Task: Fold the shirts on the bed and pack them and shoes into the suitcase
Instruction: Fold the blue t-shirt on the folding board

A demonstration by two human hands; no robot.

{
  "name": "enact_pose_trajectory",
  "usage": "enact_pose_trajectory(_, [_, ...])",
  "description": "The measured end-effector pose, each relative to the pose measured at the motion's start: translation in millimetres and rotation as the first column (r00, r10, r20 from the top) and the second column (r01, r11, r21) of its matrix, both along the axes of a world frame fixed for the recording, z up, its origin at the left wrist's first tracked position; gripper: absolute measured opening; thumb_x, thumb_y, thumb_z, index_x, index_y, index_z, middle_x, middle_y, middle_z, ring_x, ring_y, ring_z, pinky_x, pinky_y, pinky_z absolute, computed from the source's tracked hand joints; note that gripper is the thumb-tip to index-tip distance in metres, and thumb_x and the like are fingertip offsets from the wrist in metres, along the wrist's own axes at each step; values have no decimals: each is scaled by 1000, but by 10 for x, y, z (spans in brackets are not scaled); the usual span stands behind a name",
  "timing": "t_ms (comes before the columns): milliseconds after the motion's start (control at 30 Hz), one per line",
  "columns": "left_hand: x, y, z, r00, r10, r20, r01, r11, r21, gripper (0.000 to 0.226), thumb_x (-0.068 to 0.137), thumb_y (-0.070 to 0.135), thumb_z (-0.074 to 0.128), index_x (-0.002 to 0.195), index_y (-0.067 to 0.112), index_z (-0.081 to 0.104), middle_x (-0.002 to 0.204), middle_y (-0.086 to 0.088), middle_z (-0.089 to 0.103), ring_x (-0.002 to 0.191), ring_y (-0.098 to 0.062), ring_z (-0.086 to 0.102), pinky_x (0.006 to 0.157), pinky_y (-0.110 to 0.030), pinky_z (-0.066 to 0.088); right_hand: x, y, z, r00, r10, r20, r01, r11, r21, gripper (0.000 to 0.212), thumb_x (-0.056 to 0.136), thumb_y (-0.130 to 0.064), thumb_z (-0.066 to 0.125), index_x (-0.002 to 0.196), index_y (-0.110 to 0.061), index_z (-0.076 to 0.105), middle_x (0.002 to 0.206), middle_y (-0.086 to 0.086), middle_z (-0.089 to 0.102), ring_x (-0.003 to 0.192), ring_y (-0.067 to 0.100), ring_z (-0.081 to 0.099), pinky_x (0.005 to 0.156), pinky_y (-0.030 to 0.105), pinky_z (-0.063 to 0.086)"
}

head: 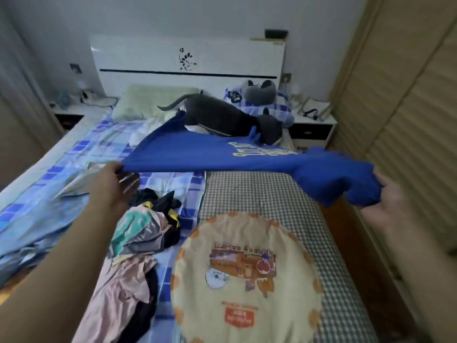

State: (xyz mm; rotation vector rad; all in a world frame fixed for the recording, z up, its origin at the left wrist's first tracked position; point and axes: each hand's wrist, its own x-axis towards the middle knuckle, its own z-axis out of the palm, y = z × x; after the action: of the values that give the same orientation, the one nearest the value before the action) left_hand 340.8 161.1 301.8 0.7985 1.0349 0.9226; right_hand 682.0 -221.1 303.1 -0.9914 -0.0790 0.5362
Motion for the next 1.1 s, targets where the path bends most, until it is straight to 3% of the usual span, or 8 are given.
enact_pose_trajectory(100, [-337,-260,-886,986,-9,-164,-7,995,-98,15,100,20,48,88,19,55,70,0,60,64,-11,64,62,-23,54,-431,-260,-808,979,28,-201,-59,987,-150,27,91,-33,71,111,-16,77,119,6,74,101,16,73,76,31,62])
enact_pose_trajectory(200, [-678,-524,-1817,947,-53,-316,-21,974,-224,16,103,17,44,92,21,55,82,-5,60,48,-6,65,50,-19,53,-823,-554,-1588,908,-41,-417,-96,948,-302,78,64,-34,92,134,-15,62,124,10,71,105,24,72,74,41,63])
enact_pose_trajectory(333, [-1057,-795,-2901,825,-185,-533,-36,926,-376,12,105,18,48,95,16,54,80,-8,54,45,-11,60,38,-18,49,-1154,-903,-2508,771,-203,-604,-167,851,-498,36,100,-22,57,134,-11,56,103,11,77,80,29,76,68,46,62])
enact_pose_trajectory(467, [-1303,-948,-3627,783,-266,-562,-50,874,-484,10,107,20,47,102,14,53,74,-9,59,40,-11,59,36,-20,49,-1411,-1160,-3116,726,-262,-636,-256,755,-604,57,85,-20,72,139,-12,55,143,15,58,112,36,65,71,51,61])
enact_pose_trajectory(767, [-1695,-1269,-3584,746,-216,-630,-59,921,-385,17,106,23,49,98,10,54,65,-4,68,43,-3,64,54,-22,52,-1762,-1446,-2898,783,-284,-554,-249,672,-697,37,105,-18,51,142,-13,50,137,10,58,121,34,59,95,53,52])
enact_pose_trajectory(900, [-1906,-1418,-3677,718,-180,-672,-142,908,-394,23,98,21,55,101,-1,60,77,-12,66,49,-10,69,54,-24,56,-1999,-1603,-2858,740,-369,-563,-278,594,-755,21,104,-19,55,124,-13,56,118,10,59,91,26,61,54,35,59])
enact_pose_trajectory(1033, [-1541,-1995,-3828,331,-498,-801,86,861,-500,27,100,18,53,120,7,68,111,-7,72,104,-23,69,88,-31,54,-2047,-1700,-2895,708,-378,-596,-320,580,-749,8,104,-8,53,105,-15,58,101,11,58,75,21,54,53,35,59])
enact_pose_trajectory(1100, [-995,-2544,-3689,578,-628,-521,128,700,-702,22,102,10,49,112,1,65,100,-14,69,91,-28,67,79,-36,52,-2017,-1696,-2903,713,-362,-600,-336,575,-746,14,103,-9,54,117,-13,55,105,11,58,78,22,54,66,39,54])
